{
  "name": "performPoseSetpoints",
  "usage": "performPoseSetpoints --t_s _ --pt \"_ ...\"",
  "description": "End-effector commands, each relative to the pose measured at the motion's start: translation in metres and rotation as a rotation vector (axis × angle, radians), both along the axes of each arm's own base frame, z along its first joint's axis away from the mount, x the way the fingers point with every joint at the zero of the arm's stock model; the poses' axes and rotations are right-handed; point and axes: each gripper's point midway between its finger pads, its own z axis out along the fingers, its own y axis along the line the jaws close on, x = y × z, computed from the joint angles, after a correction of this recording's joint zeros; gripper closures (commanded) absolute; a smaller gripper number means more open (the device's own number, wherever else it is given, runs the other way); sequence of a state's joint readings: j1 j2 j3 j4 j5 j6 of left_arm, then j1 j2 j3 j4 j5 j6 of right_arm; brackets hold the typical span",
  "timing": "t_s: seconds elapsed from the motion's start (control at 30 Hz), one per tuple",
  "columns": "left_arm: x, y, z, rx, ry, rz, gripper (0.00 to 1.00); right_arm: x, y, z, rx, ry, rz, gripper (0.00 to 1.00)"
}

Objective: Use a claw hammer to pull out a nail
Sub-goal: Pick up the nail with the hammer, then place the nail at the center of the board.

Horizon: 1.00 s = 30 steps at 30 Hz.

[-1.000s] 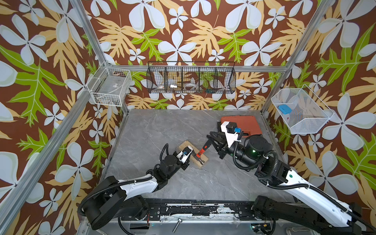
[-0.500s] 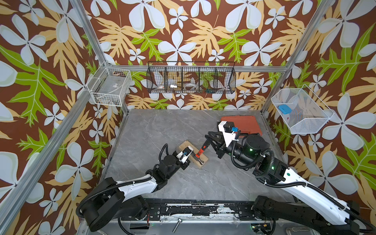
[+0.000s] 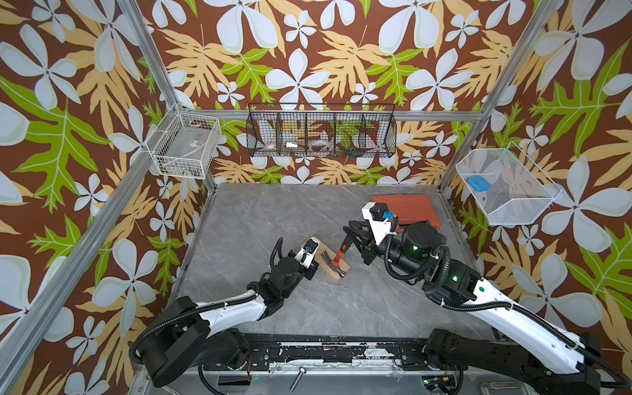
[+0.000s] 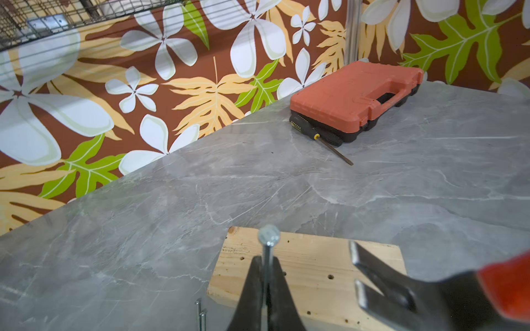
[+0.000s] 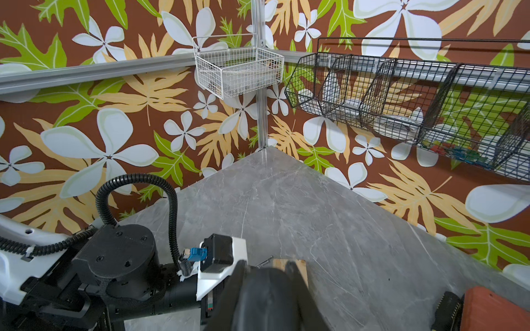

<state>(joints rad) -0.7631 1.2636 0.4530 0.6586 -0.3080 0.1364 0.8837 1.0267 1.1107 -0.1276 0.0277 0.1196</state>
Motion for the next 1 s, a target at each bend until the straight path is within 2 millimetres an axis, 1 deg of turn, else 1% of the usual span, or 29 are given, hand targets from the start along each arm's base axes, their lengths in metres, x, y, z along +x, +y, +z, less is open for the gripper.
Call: performPoseSetpoints --t_s 0.0,0.1,0.23,0.37,0.47,0.57,0.77,0.97 --pt "0.015 0.021 -0.011 -0.067 0.125 0.140 0.97 0.008 -0.010 0.017 0.047 -0.046 -0.074 1.00" --pt "0.029 0.037 -0.026 -0.062 0.247 0.213 0.97 0.012 -0.019 0.011 0.044 -0.040 -0.123 1.00" --pt "0.036 0.049 -0.048 -0.022 0.356 0.249 0.97 0.023 -0.032 0.001 0.079 0.001 -0.177 1.00" --pt "0.045 0.066 -0.057 -0.078 0.432 0.297 0.96 0.034 -0.046 -0.012 0.120 0.047 -0.226 1.00" --pt "0.050 0.078 -0.070 -0.096 0.490 0.339 0.95 0.038 -0.054 -0.018 0.140 0.065 -0.256 1.00" --pt "0.053 0.082 -0.088 -0.072 0.557 0.345 0.95 0.041 -0.060 -0.021 0.157 0.070 -0.278 1.00" --pt "0.063 0.087 -0.114 -0.080 0.666 0.378 0.95 0.043 -0.071 -0.023 0.193 0.071 -0.313 1.00" --pt "0.067 0.092 -0.139 -0.061 0.730 0.418 0.93 0.044 -0.076 -0.028 0.201 0.077 -0.333 1.00"
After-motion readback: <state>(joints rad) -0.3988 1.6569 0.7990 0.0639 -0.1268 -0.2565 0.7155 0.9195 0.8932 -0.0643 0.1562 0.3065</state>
